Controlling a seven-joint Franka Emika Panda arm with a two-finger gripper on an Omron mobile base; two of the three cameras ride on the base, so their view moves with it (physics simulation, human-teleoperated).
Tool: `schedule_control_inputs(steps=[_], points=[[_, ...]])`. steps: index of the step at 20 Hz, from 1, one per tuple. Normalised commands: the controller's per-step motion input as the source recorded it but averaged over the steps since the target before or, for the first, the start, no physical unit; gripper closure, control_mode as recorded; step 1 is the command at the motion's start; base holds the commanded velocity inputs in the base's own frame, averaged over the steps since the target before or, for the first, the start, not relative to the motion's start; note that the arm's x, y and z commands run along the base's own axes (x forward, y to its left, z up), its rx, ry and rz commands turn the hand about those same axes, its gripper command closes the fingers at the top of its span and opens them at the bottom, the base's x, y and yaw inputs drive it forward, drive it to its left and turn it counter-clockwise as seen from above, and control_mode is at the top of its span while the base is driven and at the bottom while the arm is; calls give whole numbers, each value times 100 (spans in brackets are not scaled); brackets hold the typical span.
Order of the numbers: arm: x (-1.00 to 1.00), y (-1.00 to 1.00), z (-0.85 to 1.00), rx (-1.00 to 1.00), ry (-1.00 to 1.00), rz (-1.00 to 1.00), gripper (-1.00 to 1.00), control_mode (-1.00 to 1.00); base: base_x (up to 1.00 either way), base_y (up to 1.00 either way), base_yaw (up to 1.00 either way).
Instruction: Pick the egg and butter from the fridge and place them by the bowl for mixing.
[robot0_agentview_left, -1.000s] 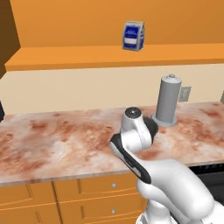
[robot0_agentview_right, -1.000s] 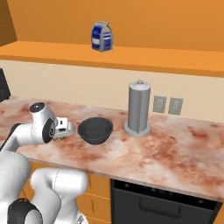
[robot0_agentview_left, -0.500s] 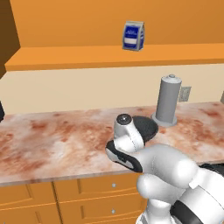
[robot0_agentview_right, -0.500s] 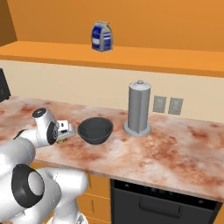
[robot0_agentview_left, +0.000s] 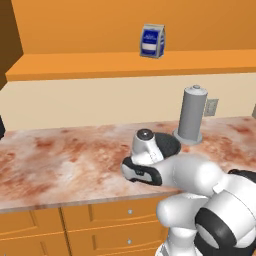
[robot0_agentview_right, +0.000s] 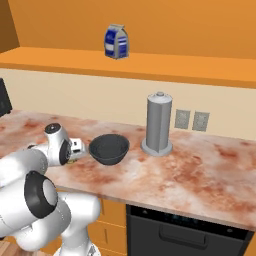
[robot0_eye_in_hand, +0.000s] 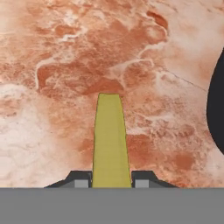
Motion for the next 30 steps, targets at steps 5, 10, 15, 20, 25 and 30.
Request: schedule_control_inputs(steps=[5, 10, 15, 20, 25, 30], points=[[23, -1, -26, 0, -21, 0, 100, -100, 0, 0, 0], [14, -11, -6, 1, -13, 0, 100, -100, 0, 0, 0], [4, -49, 0, 19, 9, -1, 100, -100, 0, 0, 0], [0, -19, -15, 9, 12, -7, -100, -100, 0, 0, 0], [-5, 1, 0, 0, -6, -1, -100, -100, 0, 0, 0], [-4, 0, 0, 0, -8, 0, -100, -100, 0, 0, 0]])
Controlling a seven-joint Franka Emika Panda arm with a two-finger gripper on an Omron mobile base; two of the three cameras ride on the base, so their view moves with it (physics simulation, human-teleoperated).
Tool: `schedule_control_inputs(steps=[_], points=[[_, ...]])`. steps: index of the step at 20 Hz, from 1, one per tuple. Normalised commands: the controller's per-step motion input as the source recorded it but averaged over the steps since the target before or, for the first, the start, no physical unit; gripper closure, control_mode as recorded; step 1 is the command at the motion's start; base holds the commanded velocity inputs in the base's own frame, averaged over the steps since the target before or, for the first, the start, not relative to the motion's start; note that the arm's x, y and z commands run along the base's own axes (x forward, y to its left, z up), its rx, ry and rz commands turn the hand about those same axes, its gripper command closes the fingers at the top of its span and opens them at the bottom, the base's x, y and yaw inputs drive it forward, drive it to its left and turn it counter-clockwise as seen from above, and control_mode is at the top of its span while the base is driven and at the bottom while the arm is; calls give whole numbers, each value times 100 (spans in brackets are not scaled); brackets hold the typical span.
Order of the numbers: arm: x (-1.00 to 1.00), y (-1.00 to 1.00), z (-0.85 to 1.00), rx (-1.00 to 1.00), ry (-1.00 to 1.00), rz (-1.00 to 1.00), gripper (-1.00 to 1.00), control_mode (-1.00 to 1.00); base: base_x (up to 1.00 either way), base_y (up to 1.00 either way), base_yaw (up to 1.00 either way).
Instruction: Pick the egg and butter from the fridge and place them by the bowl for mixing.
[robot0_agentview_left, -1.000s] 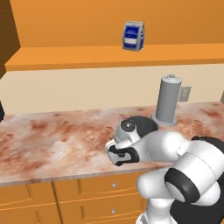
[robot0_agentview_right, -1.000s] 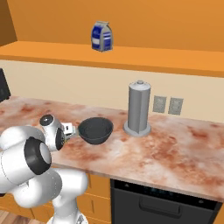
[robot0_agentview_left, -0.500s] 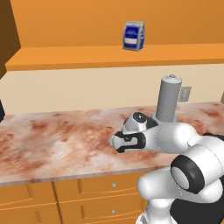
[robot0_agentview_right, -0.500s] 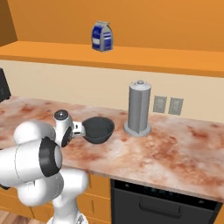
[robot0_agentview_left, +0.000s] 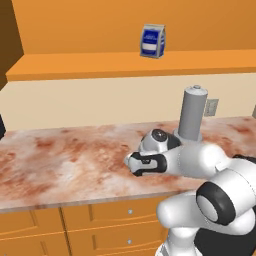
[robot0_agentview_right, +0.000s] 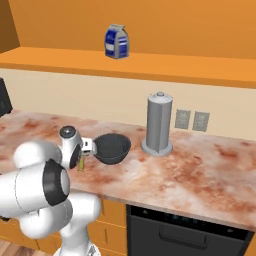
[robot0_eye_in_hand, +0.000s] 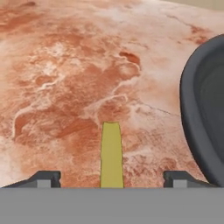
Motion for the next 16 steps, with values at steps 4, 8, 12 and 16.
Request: schedule_control_inputs(steps=[4, 8, 12, 16], points=[[-45, 7, 2, 0, -4, 1, -100, -100, 0, 0, 0], [-51, 0, 36, 2, -1, 0, -100, -100, 0, 0, 0], [-63, -4, 29, 7, 0, 0, -100, -100, 0, 0, 0], [-77, -16, 17, 3, -15, 0, -100, -100, 0, 0, 0]])
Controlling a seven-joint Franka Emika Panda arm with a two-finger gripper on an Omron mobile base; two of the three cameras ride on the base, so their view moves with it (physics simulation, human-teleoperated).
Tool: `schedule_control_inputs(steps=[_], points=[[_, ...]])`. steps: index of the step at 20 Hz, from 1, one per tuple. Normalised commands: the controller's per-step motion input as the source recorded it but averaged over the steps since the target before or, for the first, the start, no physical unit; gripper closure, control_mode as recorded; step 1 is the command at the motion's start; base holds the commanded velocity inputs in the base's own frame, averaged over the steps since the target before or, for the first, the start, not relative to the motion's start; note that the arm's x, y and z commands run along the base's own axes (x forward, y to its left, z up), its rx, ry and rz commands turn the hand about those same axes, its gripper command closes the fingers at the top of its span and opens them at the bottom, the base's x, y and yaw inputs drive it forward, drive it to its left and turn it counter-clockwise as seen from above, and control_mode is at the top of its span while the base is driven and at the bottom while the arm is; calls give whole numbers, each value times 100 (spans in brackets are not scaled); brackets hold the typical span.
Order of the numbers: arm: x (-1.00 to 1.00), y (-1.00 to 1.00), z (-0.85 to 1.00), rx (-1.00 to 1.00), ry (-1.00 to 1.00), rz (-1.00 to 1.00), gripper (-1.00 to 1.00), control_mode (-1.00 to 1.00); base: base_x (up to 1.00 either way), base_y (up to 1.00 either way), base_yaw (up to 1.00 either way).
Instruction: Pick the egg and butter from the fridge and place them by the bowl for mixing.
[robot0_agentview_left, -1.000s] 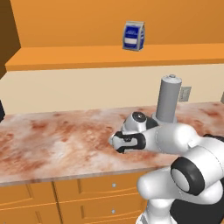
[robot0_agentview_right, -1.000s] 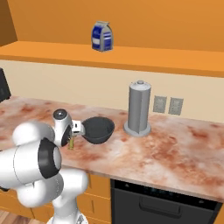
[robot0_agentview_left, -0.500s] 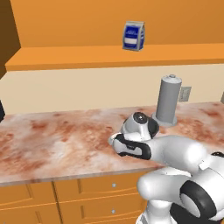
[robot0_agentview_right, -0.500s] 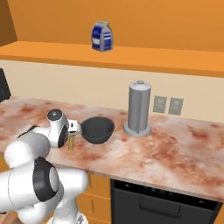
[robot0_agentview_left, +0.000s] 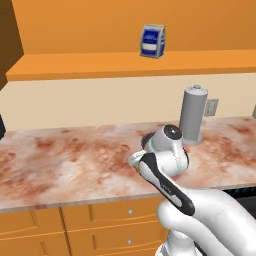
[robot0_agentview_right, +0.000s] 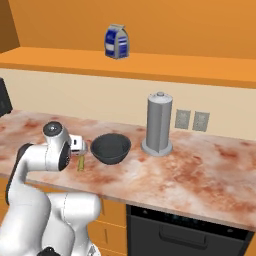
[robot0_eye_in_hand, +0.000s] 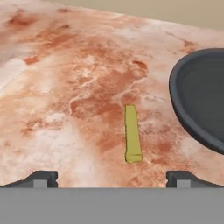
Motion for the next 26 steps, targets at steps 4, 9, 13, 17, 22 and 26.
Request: schedule_control_inputs(steps=[4, 9, 13, 17, 22, 26], points=[[-92, -60, 53, 7, -2, 0, -100, -100, 0, 0, 0], [-95, -92, 9, -3, -4, 1, -100, -100, 0, 0, 0], [-100, -49, 73, -3, -3, 0, -100, -100, 0, 0, 0], [-81, 2, 40, 0, -11, -1, -100, -100, 0, 0, 0], [-42, 4, 38, -4, -19, -9, -100, -100, 0, 0, 0], [-22, 4, 35, -6, -11, -13, -100, -100, 0, 0, 0]])
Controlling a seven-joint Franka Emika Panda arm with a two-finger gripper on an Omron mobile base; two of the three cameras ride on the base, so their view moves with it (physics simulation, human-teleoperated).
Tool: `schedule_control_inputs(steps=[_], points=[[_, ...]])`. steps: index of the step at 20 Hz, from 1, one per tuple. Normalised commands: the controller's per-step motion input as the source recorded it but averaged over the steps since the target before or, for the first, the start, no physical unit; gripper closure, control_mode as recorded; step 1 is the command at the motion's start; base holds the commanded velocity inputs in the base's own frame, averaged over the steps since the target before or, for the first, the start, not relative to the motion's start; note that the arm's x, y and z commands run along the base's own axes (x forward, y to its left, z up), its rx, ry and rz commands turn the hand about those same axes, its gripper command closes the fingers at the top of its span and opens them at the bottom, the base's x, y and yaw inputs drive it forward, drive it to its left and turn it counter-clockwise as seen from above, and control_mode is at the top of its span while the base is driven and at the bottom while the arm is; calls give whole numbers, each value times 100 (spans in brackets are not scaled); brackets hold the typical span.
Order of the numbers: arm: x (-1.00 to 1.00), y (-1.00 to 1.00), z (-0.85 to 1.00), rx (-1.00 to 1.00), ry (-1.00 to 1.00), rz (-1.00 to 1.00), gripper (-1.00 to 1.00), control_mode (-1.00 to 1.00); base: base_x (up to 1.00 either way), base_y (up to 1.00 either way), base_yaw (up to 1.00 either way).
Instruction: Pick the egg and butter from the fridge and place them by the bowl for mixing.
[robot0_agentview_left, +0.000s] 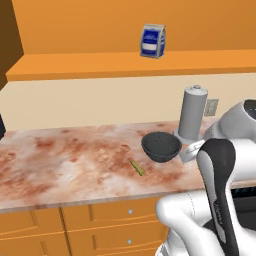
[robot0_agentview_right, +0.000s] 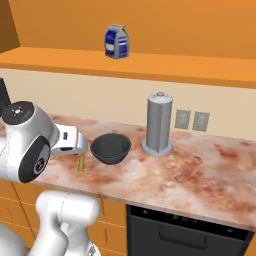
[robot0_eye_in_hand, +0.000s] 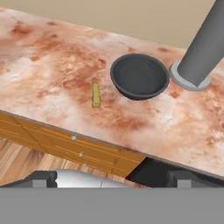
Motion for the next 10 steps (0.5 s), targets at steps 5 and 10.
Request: schedule_control_inputs(steps=[5, 10], points=[[-23, 2, 26, 0, 0, -1, -100, -100, 0, 0, 0], [-33, 0, 16, 2, -2, -2, -100, -100, 0, 0, 0]])
